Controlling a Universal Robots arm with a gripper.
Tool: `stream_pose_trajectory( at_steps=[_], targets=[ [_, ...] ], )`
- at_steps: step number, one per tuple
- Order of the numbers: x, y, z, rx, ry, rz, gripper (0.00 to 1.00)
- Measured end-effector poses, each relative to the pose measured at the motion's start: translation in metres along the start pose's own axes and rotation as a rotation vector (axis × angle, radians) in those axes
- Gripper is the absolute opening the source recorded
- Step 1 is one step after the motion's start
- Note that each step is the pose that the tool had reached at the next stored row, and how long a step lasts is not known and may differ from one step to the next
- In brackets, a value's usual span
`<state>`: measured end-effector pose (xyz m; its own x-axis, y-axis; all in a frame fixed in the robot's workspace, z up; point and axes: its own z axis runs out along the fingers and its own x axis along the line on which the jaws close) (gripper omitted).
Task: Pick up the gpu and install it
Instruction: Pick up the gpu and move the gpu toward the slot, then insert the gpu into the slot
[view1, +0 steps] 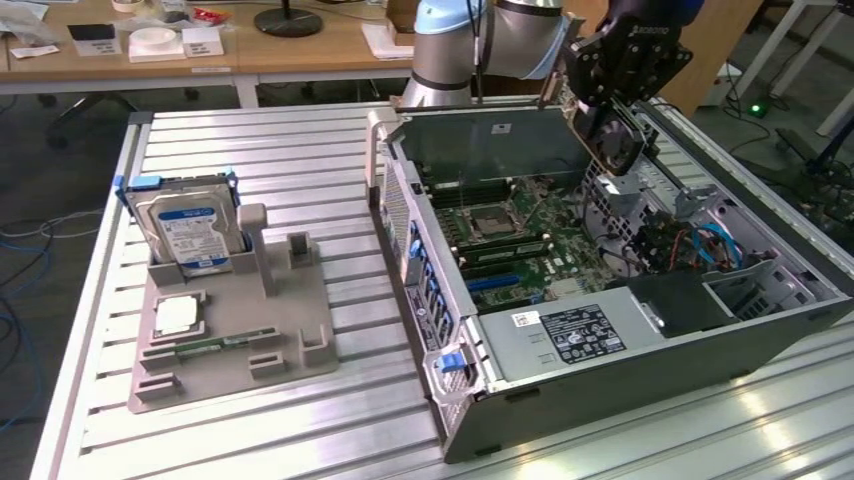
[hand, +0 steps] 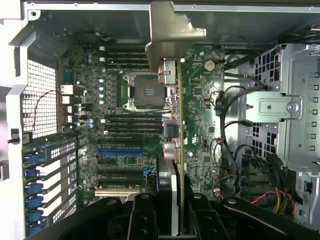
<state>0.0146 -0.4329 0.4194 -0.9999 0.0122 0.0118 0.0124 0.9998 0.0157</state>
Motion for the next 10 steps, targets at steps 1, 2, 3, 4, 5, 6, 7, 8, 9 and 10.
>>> stream_pose_trajectory(
  at_steps=[1,2,3,4,5,6,7,8,9,10],
  targets=[
    [0.0,0.0,0.0,0.0,0.0,0.0,0.28],
    [0.0,0.0,0.0,0.0,0.0,0.0,0.28],
    [0.0,0.0,0.0,0.0,0.0,0.0,0.28],
    [0.0,0.0,0.0,0.0,0.0,0.0,0.28],
    [0.0,0.0,0.0,0.0,0.0,0.0,0.28],
    [0.0,0.0,0.0,0.0,0.0,0.0,0.28],
    [0.0,0.0,0.0,0.0,0.0,0.0,0.28],
    [0.0,0.0,0.0,-0.0001,0.0,0.0,0.28],
    [0.0,0.0,0.0,-0.0001,0.0,0.0,0.28],
    [0.0,0.0,0.0001,-0.0004,-0.0001,-0.001,0.28]
  ],
)
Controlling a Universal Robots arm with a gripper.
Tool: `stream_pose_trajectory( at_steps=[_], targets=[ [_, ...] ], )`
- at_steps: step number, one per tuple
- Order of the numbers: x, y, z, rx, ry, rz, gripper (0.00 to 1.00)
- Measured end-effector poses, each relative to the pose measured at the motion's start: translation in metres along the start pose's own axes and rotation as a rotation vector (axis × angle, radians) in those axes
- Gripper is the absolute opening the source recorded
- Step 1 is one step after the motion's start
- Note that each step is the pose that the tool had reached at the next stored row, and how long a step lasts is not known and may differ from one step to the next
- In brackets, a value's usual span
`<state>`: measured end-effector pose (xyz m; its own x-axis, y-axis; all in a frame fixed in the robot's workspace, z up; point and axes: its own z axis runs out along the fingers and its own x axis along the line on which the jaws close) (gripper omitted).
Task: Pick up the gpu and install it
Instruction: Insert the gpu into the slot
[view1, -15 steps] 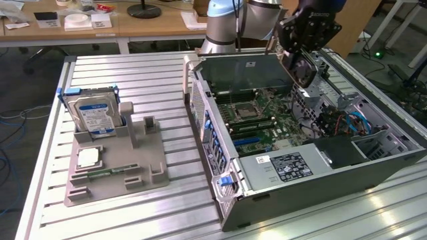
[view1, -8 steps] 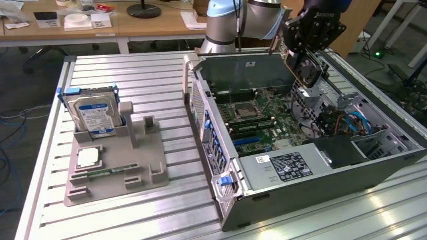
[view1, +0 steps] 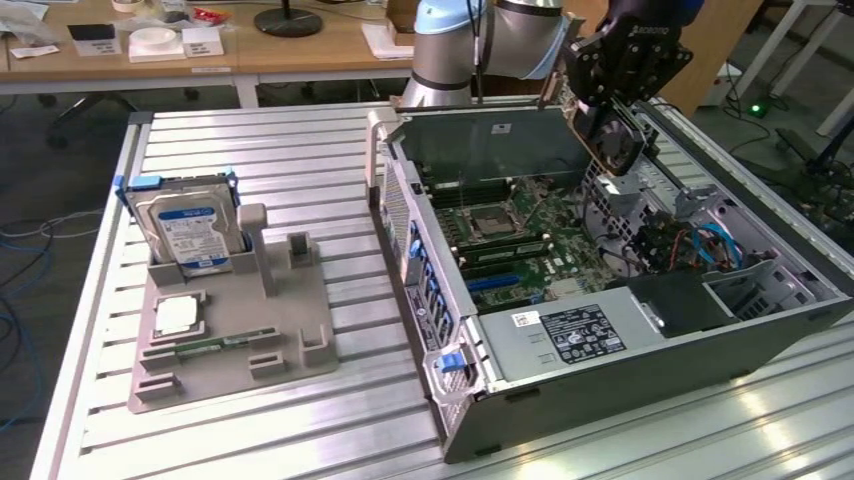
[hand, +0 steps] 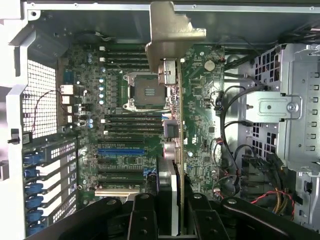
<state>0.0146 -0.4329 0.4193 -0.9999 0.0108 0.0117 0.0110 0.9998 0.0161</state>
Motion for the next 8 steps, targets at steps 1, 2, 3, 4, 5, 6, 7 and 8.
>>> stream_pose_trajectory(
  at_steps=[1,2,3,4,5,6,7,8],
  targets=[
    [0.0,0.0,0.0,-0.0003,0.0001,-0.005,0.28],
    [0.0,0.0,0.0,-0.0004,0.0002,-0.014,0.28],
    [0.0,0.0,0.0,-0.0003,0.0004,-0.025,0.28],
    [0.0001,0.0,0.0,0.0,0.0006,-0.036,0.28],
    [0.0001,0.0,-0.0001,0.0002,0.0009,-0.048,0.28],
    [0.0,0.0,-0.0001,0.0004,0.001,-0.059,0.28],
    [0.0,-0.0001,-0.0001,0.0005,0.0012,-0.07,0.28],
    [0.0,-0.0001,-0.0001,0.0006,0.0014,-0.081,0.28]
  ],
)
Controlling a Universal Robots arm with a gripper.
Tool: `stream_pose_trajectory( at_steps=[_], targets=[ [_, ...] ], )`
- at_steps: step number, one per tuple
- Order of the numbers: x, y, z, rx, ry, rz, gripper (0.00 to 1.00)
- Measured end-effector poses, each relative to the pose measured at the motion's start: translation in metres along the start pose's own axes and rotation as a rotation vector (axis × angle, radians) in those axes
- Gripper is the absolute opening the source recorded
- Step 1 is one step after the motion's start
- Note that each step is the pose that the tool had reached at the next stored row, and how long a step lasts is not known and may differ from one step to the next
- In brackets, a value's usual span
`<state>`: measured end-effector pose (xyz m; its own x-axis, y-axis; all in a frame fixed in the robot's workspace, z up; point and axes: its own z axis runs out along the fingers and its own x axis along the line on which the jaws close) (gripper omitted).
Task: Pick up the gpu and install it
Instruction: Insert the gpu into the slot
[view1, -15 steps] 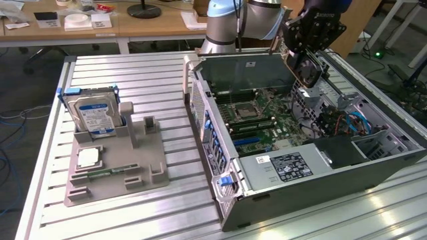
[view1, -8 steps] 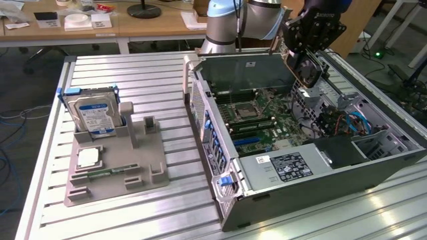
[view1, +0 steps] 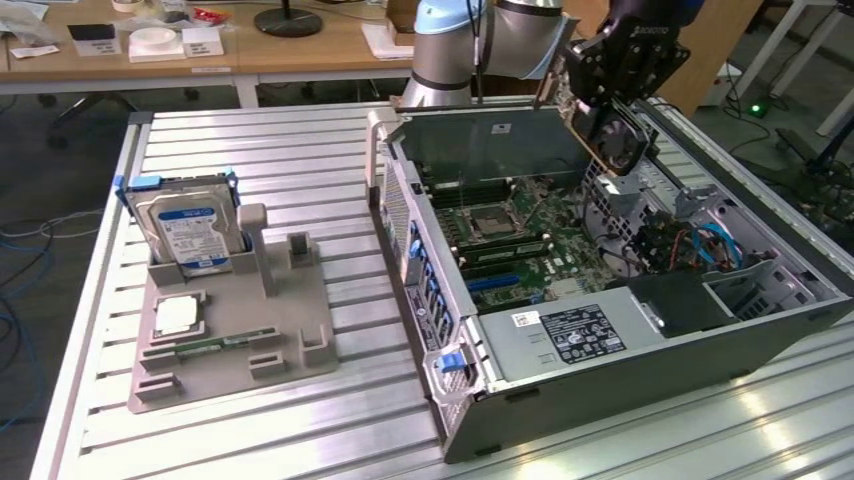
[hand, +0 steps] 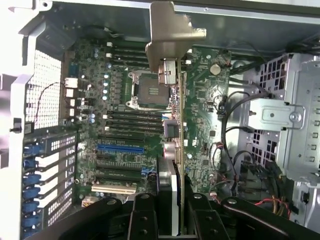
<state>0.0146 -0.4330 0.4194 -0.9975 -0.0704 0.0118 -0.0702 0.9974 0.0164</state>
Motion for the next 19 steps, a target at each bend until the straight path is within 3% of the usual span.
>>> stream_pose_trajectory(
  at_steps=[19],
  targets=[
    [0.0,0.0,0.0,0.0027,0.0039,-0.238,0.28]
  ],
)
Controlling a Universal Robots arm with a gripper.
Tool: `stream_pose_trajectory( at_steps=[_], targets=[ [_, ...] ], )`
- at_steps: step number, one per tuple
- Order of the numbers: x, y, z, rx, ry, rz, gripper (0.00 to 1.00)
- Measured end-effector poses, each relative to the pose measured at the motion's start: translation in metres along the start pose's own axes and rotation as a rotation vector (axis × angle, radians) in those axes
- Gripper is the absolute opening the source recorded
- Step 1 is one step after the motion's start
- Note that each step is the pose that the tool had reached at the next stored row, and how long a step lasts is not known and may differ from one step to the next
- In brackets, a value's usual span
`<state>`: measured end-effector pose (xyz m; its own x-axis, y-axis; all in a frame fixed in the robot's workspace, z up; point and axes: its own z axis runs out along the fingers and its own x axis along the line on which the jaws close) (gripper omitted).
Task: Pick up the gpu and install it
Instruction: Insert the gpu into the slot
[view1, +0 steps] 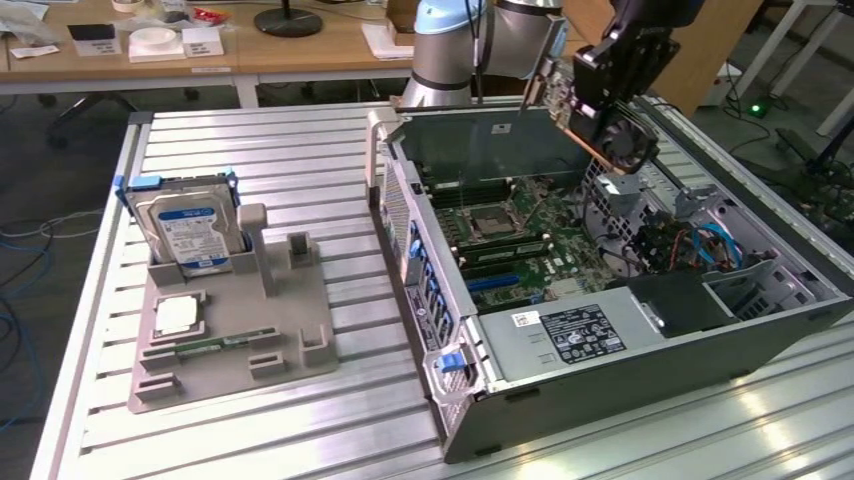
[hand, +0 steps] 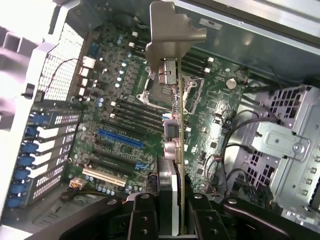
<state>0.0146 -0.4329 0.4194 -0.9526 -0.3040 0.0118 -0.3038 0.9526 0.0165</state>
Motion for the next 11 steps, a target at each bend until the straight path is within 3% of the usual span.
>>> stream_pose_trajectory(
  at_steps=[11],
  targets=[
    [0.0,0.0,0.0,0.0013,0.0018,-0.115,0.28]
  ],
)
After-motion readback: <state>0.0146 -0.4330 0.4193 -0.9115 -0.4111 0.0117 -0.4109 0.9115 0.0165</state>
